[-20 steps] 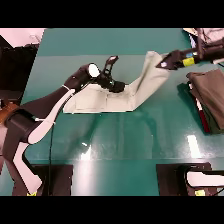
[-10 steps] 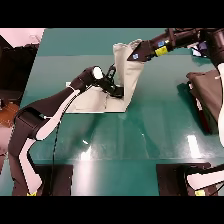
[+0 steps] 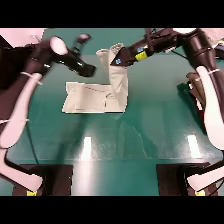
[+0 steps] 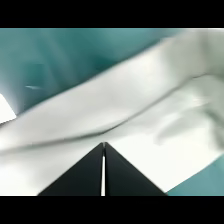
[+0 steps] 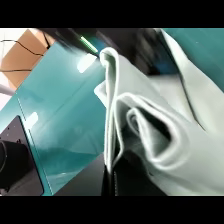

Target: Fold the shirts.

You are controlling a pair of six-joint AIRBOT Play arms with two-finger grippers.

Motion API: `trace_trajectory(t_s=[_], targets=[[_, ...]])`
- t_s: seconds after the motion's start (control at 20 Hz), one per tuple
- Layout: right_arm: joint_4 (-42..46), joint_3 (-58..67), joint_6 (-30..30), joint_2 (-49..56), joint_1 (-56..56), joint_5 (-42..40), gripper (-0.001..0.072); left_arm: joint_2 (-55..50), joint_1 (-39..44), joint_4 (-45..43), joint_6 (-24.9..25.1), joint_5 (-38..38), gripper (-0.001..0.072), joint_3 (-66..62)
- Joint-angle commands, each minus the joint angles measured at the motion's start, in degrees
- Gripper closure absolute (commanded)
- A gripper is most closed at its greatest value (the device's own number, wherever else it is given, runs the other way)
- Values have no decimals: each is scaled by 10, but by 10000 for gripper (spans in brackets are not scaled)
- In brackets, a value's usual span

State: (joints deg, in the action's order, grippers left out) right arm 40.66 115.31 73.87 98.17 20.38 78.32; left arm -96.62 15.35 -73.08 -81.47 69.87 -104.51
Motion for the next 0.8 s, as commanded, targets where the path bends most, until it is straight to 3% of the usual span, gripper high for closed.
trace_trajectory(t_s=[0.0,0.3,0.35,0.45,0.5,0.6,0.75], targets=[[-2,1,-21,40,40,-55,699,95,-74,-67,11,57,680,-1],[-7,4,-101,154,141,-221,692,182,-125,-71,9,62,680,-1],[-7,26,-125,177,158,-234,640,183,-125,-68,9,63,680,-1],[-7,63,-135,203,182,-256,288,183,-125,-60,9,63,680,-1],[-7,64,-135,200,186,-265,195,183,-125,-60,9,65,680,-1],[3,11,-135,158,176,-259,191,183,-125,-60,9,72,679,-1],[47,-85,-106,81,120,-182,192,183,-125,-60,9,91,679,0]])
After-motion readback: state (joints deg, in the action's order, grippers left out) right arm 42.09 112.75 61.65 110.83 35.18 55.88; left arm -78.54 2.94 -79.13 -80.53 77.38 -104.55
